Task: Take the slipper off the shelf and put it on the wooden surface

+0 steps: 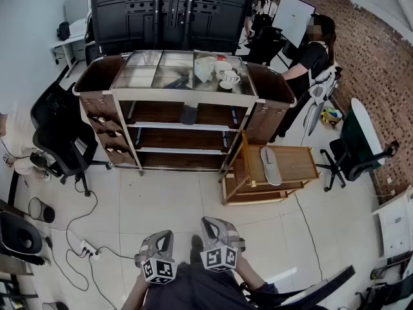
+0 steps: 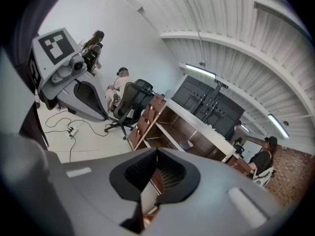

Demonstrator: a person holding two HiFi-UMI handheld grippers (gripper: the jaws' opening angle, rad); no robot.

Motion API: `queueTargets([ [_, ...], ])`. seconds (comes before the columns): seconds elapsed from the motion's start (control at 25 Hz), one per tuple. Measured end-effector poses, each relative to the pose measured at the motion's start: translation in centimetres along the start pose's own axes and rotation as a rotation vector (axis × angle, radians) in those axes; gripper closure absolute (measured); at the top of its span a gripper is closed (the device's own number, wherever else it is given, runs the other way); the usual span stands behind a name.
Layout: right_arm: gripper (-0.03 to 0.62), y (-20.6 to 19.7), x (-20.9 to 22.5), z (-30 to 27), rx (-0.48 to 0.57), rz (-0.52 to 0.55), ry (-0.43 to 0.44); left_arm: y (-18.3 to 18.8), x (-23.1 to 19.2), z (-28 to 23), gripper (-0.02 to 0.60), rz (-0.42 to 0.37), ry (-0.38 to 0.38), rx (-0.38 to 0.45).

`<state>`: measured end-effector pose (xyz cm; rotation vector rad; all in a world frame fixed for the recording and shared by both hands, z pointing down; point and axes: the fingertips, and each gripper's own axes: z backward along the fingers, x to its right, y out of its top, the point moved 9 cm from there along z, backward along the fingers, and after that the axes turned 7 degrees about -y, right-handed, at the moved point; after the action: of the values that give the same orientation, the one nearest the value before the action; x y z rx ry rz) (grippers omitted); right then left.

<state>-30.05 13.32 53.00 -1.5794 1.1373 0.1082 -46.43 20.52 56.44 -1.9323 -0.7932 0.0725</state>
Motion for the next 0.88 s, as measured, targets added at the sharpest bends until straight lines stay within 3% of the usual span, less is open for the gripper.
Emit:
queueTargets([
  [0.08, 0.551, 0.0, 0.7, -2.3, -0.010, 0.003, 0.003, 0.0, -1.6, -1.4, 0.565, 0.001, 0.009, 0.002],
  [0.36, 0.540, -0.5, 3.9, -12.6, -0.027, 0.056, 0.026, -0.2, -7.6, -7.2, 0.565, 0.020, 0.032, -0.029],
  [0.56, 0.520, -1.9, 8.5, -25.3, -0.039, 0.148, 0.034, 1.0, -14.4, -14.7, 0.565, 0.037, 0.024, -0.068],
  [0.88, 0.433, -3.7, 14.0, -46.7, -0.089, 0.293, 0.112, 6.1, -26.6, -26.9, 0.565, 0.068, -0.010, -0.143],
])
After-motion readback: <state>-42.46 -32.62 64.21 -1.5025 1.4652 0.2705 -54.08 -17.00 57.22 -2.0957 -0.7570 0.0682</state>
